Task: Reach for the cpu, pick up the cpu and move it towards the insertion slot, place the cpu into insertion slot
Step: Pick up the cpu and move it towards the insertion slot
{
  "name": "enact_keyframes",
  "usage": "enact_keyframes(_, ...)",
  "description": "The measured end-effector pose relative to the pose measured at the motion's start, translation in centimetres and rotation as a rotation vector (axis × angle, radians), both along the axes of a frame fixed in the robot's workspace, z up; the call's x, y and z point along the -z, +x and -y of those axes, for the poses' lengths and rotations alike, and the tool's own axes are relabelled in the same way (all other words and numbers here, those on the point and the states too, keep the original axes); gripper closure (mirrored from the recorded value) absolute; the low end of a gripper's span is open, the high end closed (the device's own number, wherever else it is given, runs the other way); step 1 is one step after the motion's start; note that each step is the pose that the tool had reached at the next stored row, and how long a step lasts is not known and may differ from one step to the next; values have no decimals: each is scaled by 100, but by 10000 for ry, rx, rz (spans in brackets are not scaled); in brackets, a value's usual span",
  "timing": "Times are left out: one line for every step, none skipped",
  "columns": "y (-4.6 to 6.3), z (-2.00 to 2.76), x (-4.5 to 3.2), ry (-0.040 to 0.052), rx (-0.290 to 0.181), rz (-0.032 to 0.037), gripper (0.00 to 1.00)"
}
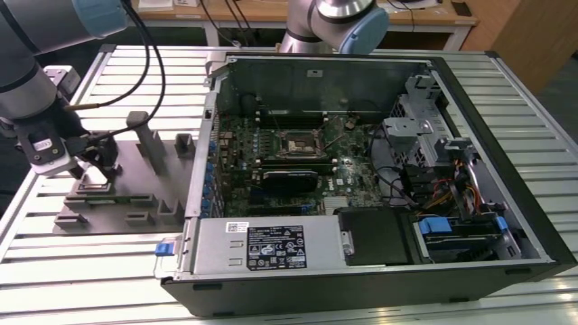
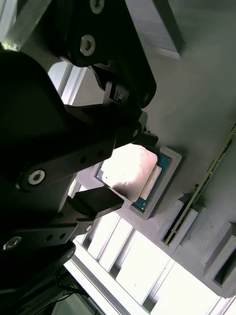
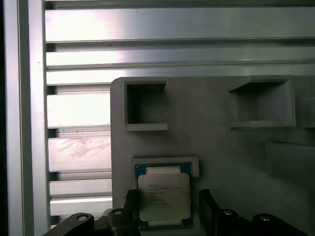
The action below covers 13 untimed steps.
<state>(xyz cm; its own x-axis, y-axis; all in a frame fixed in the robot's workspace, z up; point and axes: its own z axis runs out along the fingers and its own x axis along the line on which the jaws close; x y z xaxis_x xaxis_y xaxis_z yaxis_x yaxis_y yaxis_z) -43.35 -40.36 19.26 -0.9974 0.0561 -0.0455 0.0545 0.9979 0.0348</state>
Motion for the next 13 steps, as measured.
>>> enact_keyframes(0, 0, 4, 0, 0, 51, 40)
enact_keyframes(1, 0, 4, 0, -1, 53, 40)
enact_keyframes(1, 0, 4, 0, -1, 52, 40)
enact_keyframes(1, 0, 4, 1, -1, 54, 40)
enact_keyframes(-2, 0, 4, 5, 0, 53, 40)
enact_keyframes(-6, 0, 5, 10, 2, 54, 40)
enact_keyframes(-11, 0, 5, 12, 4, 54, 40)
enact_keyframes(-15, 0, 6, 12, 6, 53, 40)
enact_keyframes(-17, 0, 7, 12, 8, 53, 40)
enact_keyframes(-18, 0, 9, 13, 13, 55, 40)
enact_keyframes(-19, 0, 10, 12, 18, 53, 40)
enact_keyframes(-19, 0, 11, 12, 20, 53, 40)
enact_keyframes(-19, 0, 10, 11, 22, 52, 40)
